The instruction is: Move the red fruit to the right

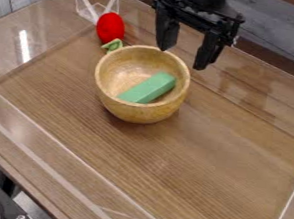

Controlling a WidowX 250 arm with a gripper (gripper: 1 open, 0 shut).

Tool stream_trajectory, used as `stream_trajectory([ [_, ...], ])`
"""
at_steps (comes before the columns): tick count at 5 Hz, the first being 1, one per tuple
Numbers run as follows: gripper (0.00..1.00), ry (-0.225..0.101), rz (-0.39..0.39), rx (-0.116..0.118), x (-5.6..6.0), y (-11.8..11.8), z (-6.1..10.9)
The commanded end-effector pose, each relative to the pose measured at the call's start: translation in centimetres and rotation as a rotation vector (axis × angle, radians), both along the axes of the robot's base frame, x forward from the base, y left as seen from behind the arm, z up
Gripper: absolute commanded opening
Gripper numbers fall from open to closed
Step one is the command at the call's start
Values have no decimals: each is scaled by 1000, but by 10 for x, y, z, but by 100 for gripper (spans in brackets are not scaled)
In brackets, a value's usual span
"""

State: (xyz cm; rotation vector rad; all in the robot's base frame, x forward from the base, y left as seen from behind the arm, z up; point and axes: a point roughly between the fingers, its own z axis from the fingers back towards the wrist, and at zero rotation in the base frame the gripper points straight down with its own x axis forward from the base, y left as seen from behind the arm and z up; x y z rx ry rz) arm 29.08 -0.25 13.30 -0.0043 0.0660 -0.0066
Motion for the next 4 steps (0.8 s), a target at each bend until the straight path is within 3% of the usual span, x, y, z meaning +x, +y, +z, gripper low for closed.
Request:
stream_trajectory([
  [1, 100, 0, -19, -5, -1, 24, -5],
  [3, 100, -69, 7, -11, 5, 84, 13],
  [4, 100, -98, 15, -15, 18, 116, 16],
])
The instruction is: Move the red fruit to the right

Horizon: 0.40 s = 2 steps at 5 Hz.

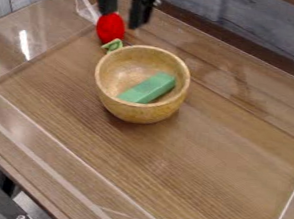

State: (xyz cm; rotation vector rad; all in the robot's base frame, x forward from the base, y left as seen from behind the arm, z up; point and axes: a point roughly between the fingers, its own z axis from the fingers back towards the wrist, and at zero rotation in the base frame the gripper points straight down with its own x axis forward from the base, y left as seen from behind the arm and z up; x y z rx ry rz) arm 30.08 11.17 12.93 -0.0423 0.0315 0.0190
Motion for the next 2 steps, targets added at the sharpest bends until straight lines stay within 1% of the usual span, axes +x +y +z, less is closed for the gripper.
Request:
stream_trajectory([
  [1, 100, -76, -10, 21, 21, 23, 15],
  [2, 100, -81, -40, 14, 23, 29, 2],
])
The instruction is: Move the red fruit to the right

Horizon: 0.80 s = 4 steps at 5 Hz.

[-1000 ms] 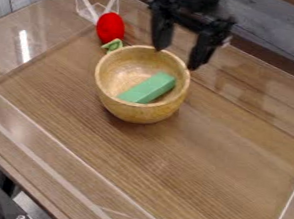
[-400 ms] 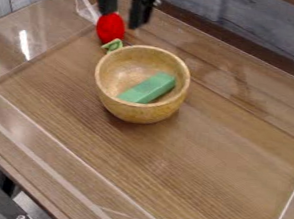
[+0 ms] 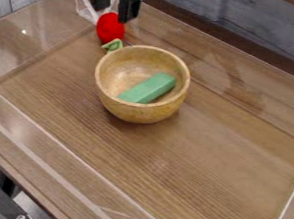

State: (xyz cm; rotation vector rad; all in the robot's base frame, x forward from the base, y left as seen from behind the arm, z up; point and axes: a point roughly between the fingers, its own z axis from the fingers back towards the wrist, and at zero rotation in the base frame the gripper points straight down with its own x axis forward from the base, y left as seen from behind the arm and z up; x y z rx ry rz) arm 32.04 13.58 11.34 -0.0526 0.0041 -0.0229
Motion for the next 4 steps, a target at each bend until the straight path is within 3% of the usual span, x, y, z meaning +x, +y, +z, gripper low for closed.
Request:
stream_trajectory([
  [1, 100, -61, -35, 24, 4, 8, 5],
  [3, 100, -93, -13, 22, 10, 24, 11],
  [4, 100, -104, -30, 19, 21, 37, 6],
])
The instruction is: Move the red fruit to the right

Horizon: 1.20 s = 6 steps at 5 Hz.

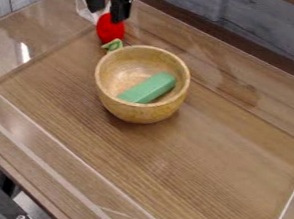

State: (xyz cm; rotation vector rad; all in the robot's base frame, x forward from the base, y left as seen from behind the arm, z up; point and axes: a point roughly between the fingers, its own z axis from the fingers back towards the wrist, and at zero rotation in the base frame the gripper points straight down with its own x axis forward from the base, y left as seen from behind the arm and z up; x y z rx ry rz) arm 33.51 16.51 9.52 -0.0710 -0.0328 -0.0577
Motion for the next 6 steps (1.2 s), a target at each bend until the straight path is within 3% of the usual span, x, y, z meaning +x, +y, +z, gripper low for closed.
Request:
stream_trajectory([
  [1, 100, -76, -10, 31, 18, 18, 18],
  [3, 100, -81, 101, 26, 19, 22, 22],
  [5, 100, -87, 173, 19, 23, 31, 7],
  [6, 100, -96, 155, 13, 19, 31, 9],
])
